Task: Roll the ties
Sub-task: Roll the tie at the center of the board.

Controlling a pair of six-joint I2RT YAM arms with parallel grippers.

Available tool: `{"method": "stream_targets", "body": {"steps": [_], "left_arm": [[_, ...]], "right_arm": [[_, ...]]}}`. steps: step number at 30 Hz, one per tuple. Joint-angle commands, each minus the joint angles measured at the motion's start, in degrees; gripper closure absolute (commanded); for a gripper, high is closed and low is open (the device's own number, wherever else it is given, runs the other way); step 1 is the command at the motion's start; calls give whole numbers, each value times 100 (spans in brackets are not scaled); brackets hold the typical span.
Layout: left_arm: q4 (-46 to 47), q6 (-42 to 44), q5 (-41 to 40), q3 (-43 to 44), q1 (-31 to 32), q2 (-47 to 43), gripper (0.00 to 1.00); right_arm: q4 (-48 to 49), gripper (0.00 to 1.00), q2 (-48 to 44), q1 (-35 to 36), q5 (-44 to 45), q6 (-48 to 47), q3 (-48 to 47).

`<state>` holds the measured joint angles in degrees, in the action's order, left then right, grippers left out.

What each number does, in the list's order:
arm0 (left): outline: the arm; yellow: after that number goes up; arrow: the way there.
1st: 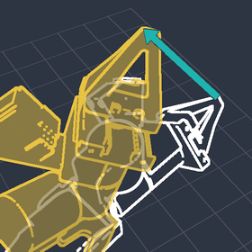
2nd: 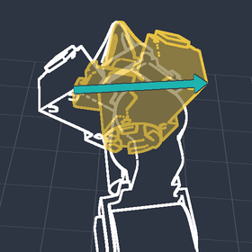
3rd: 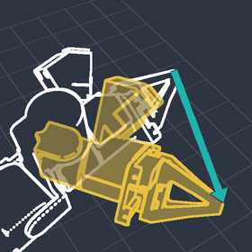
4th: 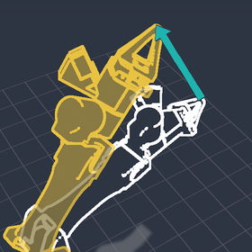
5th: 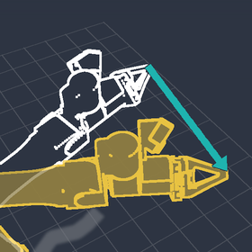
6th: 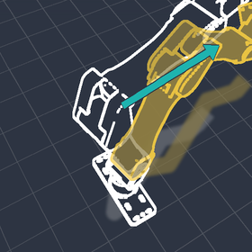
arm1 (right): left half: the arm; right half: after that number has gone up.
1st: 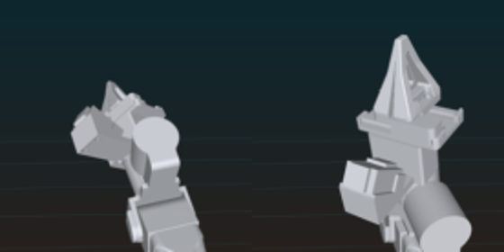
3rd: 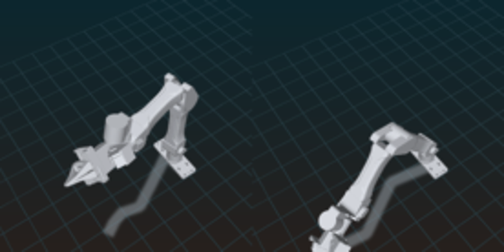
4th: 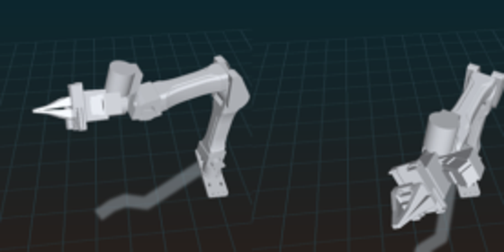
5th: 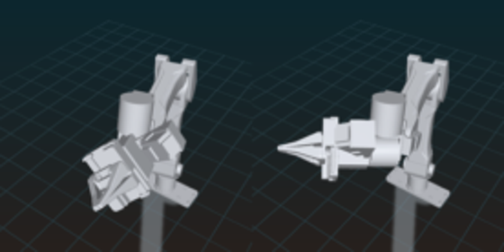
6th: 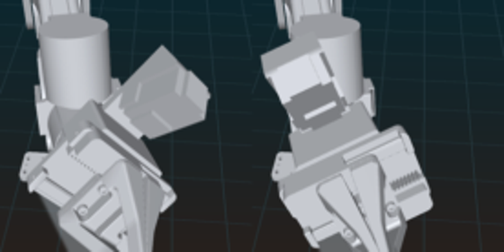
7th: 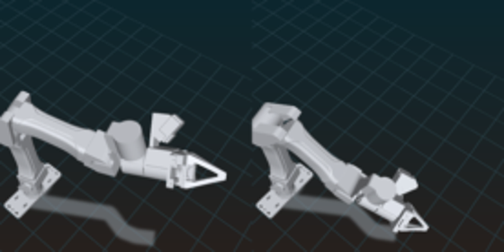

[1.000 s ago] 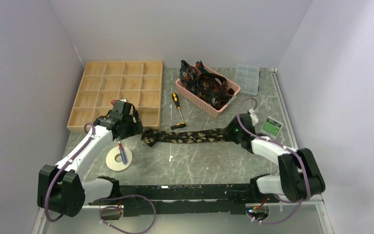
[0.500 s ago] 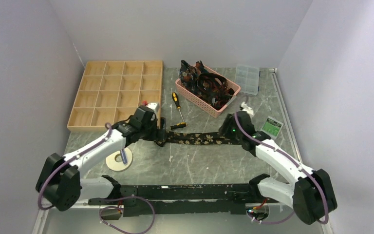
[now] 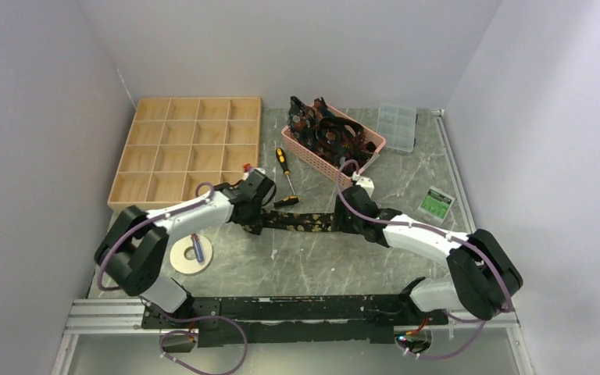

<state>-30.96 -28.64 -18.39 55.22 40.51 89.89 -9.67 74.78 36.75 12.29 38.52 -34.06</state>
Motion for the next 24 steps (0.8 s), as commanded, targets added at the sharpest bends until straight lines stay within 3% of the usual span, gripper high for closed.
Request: {"method": "stream_targets", "body": {"steps": [1, 4, 8, 10, 13, 16, 17, 18, 24], "left_arm": [[-226, -843, -553, -502, -536, -819, 86], [-150, -1207, -506, -1042, -937, -1389, 87], [-197, -1571, -486, -1448, -1367, -1878, 79], [-270, -1753, -485, -1548, -1531, -2010, 64], [-526, -1970, -639, -1502, -1573, -2197, 34], [-695, -1996, -651, -1396, -1573, -2476, 25], [-692, -1926, -584, -1384, -1570, -2619, 13], [-692, -1850, -505, -1378, -1568, -2811, 10], [-264, -1318, 539, -1489, -1478, -3547, 11]], "right_arm": [[352, 44, 183, -23, 377, 2, -227], [352, 44, 174, -66, 487, 124, -124], [407, 45, 120, -349, 336, 219, 89], [383, 45, 76, -455, 283, 223, 135], [466, 45, -179, -437, 270, 122, 203], [722, 46, -330, -222, 60, -79, 189], [839, 46, -309, -116, 9, -167, 156], [847, 46, -243, 40, 42, -198, 52], [871, 48, 619, 198, 80, -126, -305]]}}
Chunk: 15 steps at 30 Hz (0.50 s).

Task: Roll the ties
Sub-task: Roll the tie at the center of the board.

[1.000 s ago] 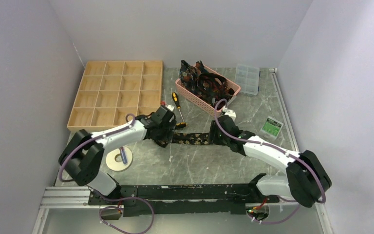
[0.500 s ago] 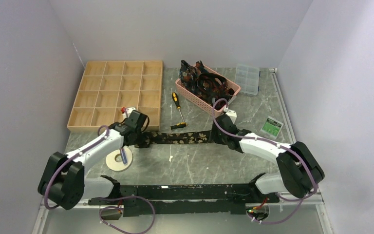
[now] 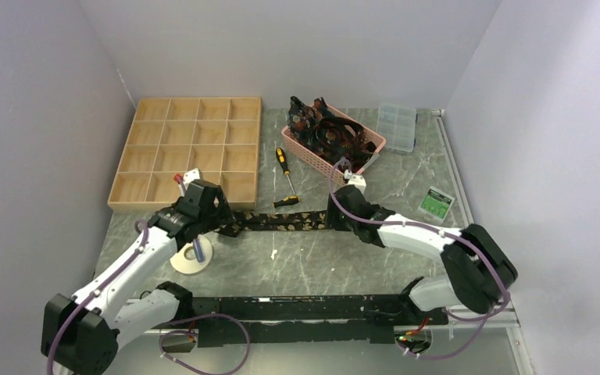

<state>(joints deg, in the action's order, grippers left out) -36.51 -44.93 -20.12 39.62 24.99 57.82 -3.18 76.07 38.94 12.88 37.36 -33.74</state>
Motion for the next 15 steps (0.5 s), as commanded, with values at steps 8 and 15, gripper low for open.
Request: {"method": "stream_targets", "body": {"steps": [8, 15], "left_arm": [[359, 751, 967, 198, 575, 316, 6], [170, 816, 695, 669, 791, 1415, 6]], "right_arm": [[-207, 50, 577, -1156, -482, 485, 247], [-718, 49, -210, -1749, -604, 403, 419]]}}
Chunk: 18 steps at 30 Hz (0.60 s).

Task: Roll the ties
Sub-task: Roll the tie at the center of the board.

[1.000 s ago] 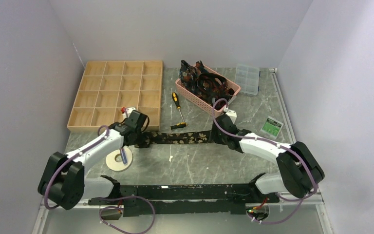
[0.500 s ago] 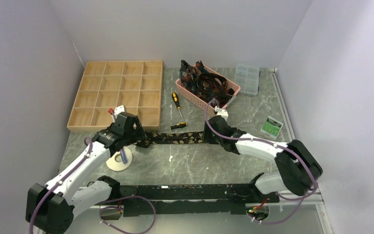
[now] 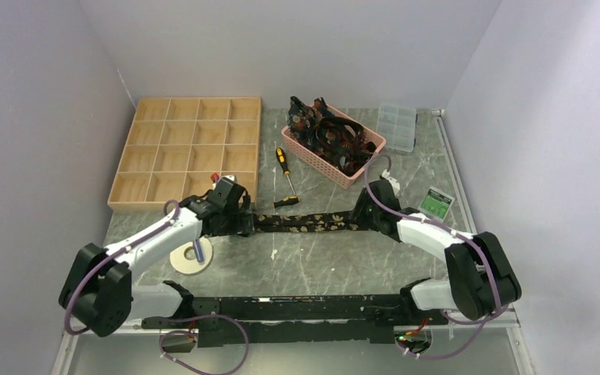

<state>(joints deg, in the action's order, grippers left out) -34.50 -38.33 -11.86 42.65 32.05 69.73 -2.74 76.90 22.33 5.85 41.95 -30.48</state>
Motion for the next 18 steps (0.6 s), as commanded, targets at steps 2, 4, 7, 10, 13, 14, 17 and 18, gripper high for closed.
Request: {"method": "stream_targets", "body": {"steps": [2, 4, 7, 10, 13, 14, 17, 18], "left_arm": [[151, 235, -117, 377, 114, 368, 6], [178, 141, -399, 421, 108, 635, 10], [28, -153, -865, 499, -59, 1057, 29], [262, -541, -709, 133, -502, 894, 45], [428, -1018, -552, -336, -1006, 308, 49], [402, -1122, -599, -445, -1101, 77, 48], [129, -1366, -819, -606, -1364, -594, 44], [-2, -1436, -931, -615, -1422, -769, 42]], "right_arm": [[-706, 50, -597, 28, 126, -133, 60], [-654, 50, -758, 344, 185, -221, -115], [-837, 50, -536, 1162, 632, -356, -648], [-710, 50, -182, 1559, 689, -315, -915], [-451, 50, 285, 1656, 615, -266, -1031], [-433, 50, 429, 1657, 593, -239, -1071], [-434, 51, 785, 1616, 625, -181, -1068], [-451, 51, 836, 1560, 633, -125, -1011]]}}
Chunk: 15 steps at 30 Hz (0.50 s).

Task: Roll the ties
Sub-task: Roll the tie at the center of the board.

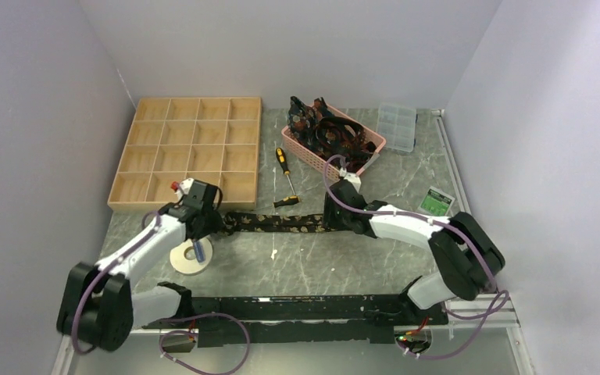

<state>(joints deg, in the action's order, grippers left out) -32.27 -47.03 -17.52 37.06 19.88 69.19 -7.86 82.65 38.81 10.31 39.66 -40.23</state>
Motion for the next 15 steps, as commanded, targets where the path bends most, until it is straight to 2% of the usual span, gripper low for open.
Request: {"method": "stream_targets", "body": {"steps": [1, 4, 6, 9, 11, 15], "left_arm": [[-306, -612, -439, -72, -257, -870, 41], [-610, -763, -658, -55, -403, -1203, 38], [-788, -860, -764, -26, -450, -1393, 35], [-838, -901, -772, -4, -454, -1779, 24], [-488, -602, -305, -102, -458, -2114, 18], [1115, 254, 1447, -317, -450, -2376, 11]], "right_arm": [[57, 51, 276, -147, 182, 153, 35], [116, 51, 245, -538, -10, 254, 383], [142, 51, 219, -1036, -287, 241, 622], [154, 51, 54, -1689, -652, 254, 950], [71, 50, -120, -1856, -646, 304, 999], [-247, 50, -393, -2454, -717, 364, 1092]]}}
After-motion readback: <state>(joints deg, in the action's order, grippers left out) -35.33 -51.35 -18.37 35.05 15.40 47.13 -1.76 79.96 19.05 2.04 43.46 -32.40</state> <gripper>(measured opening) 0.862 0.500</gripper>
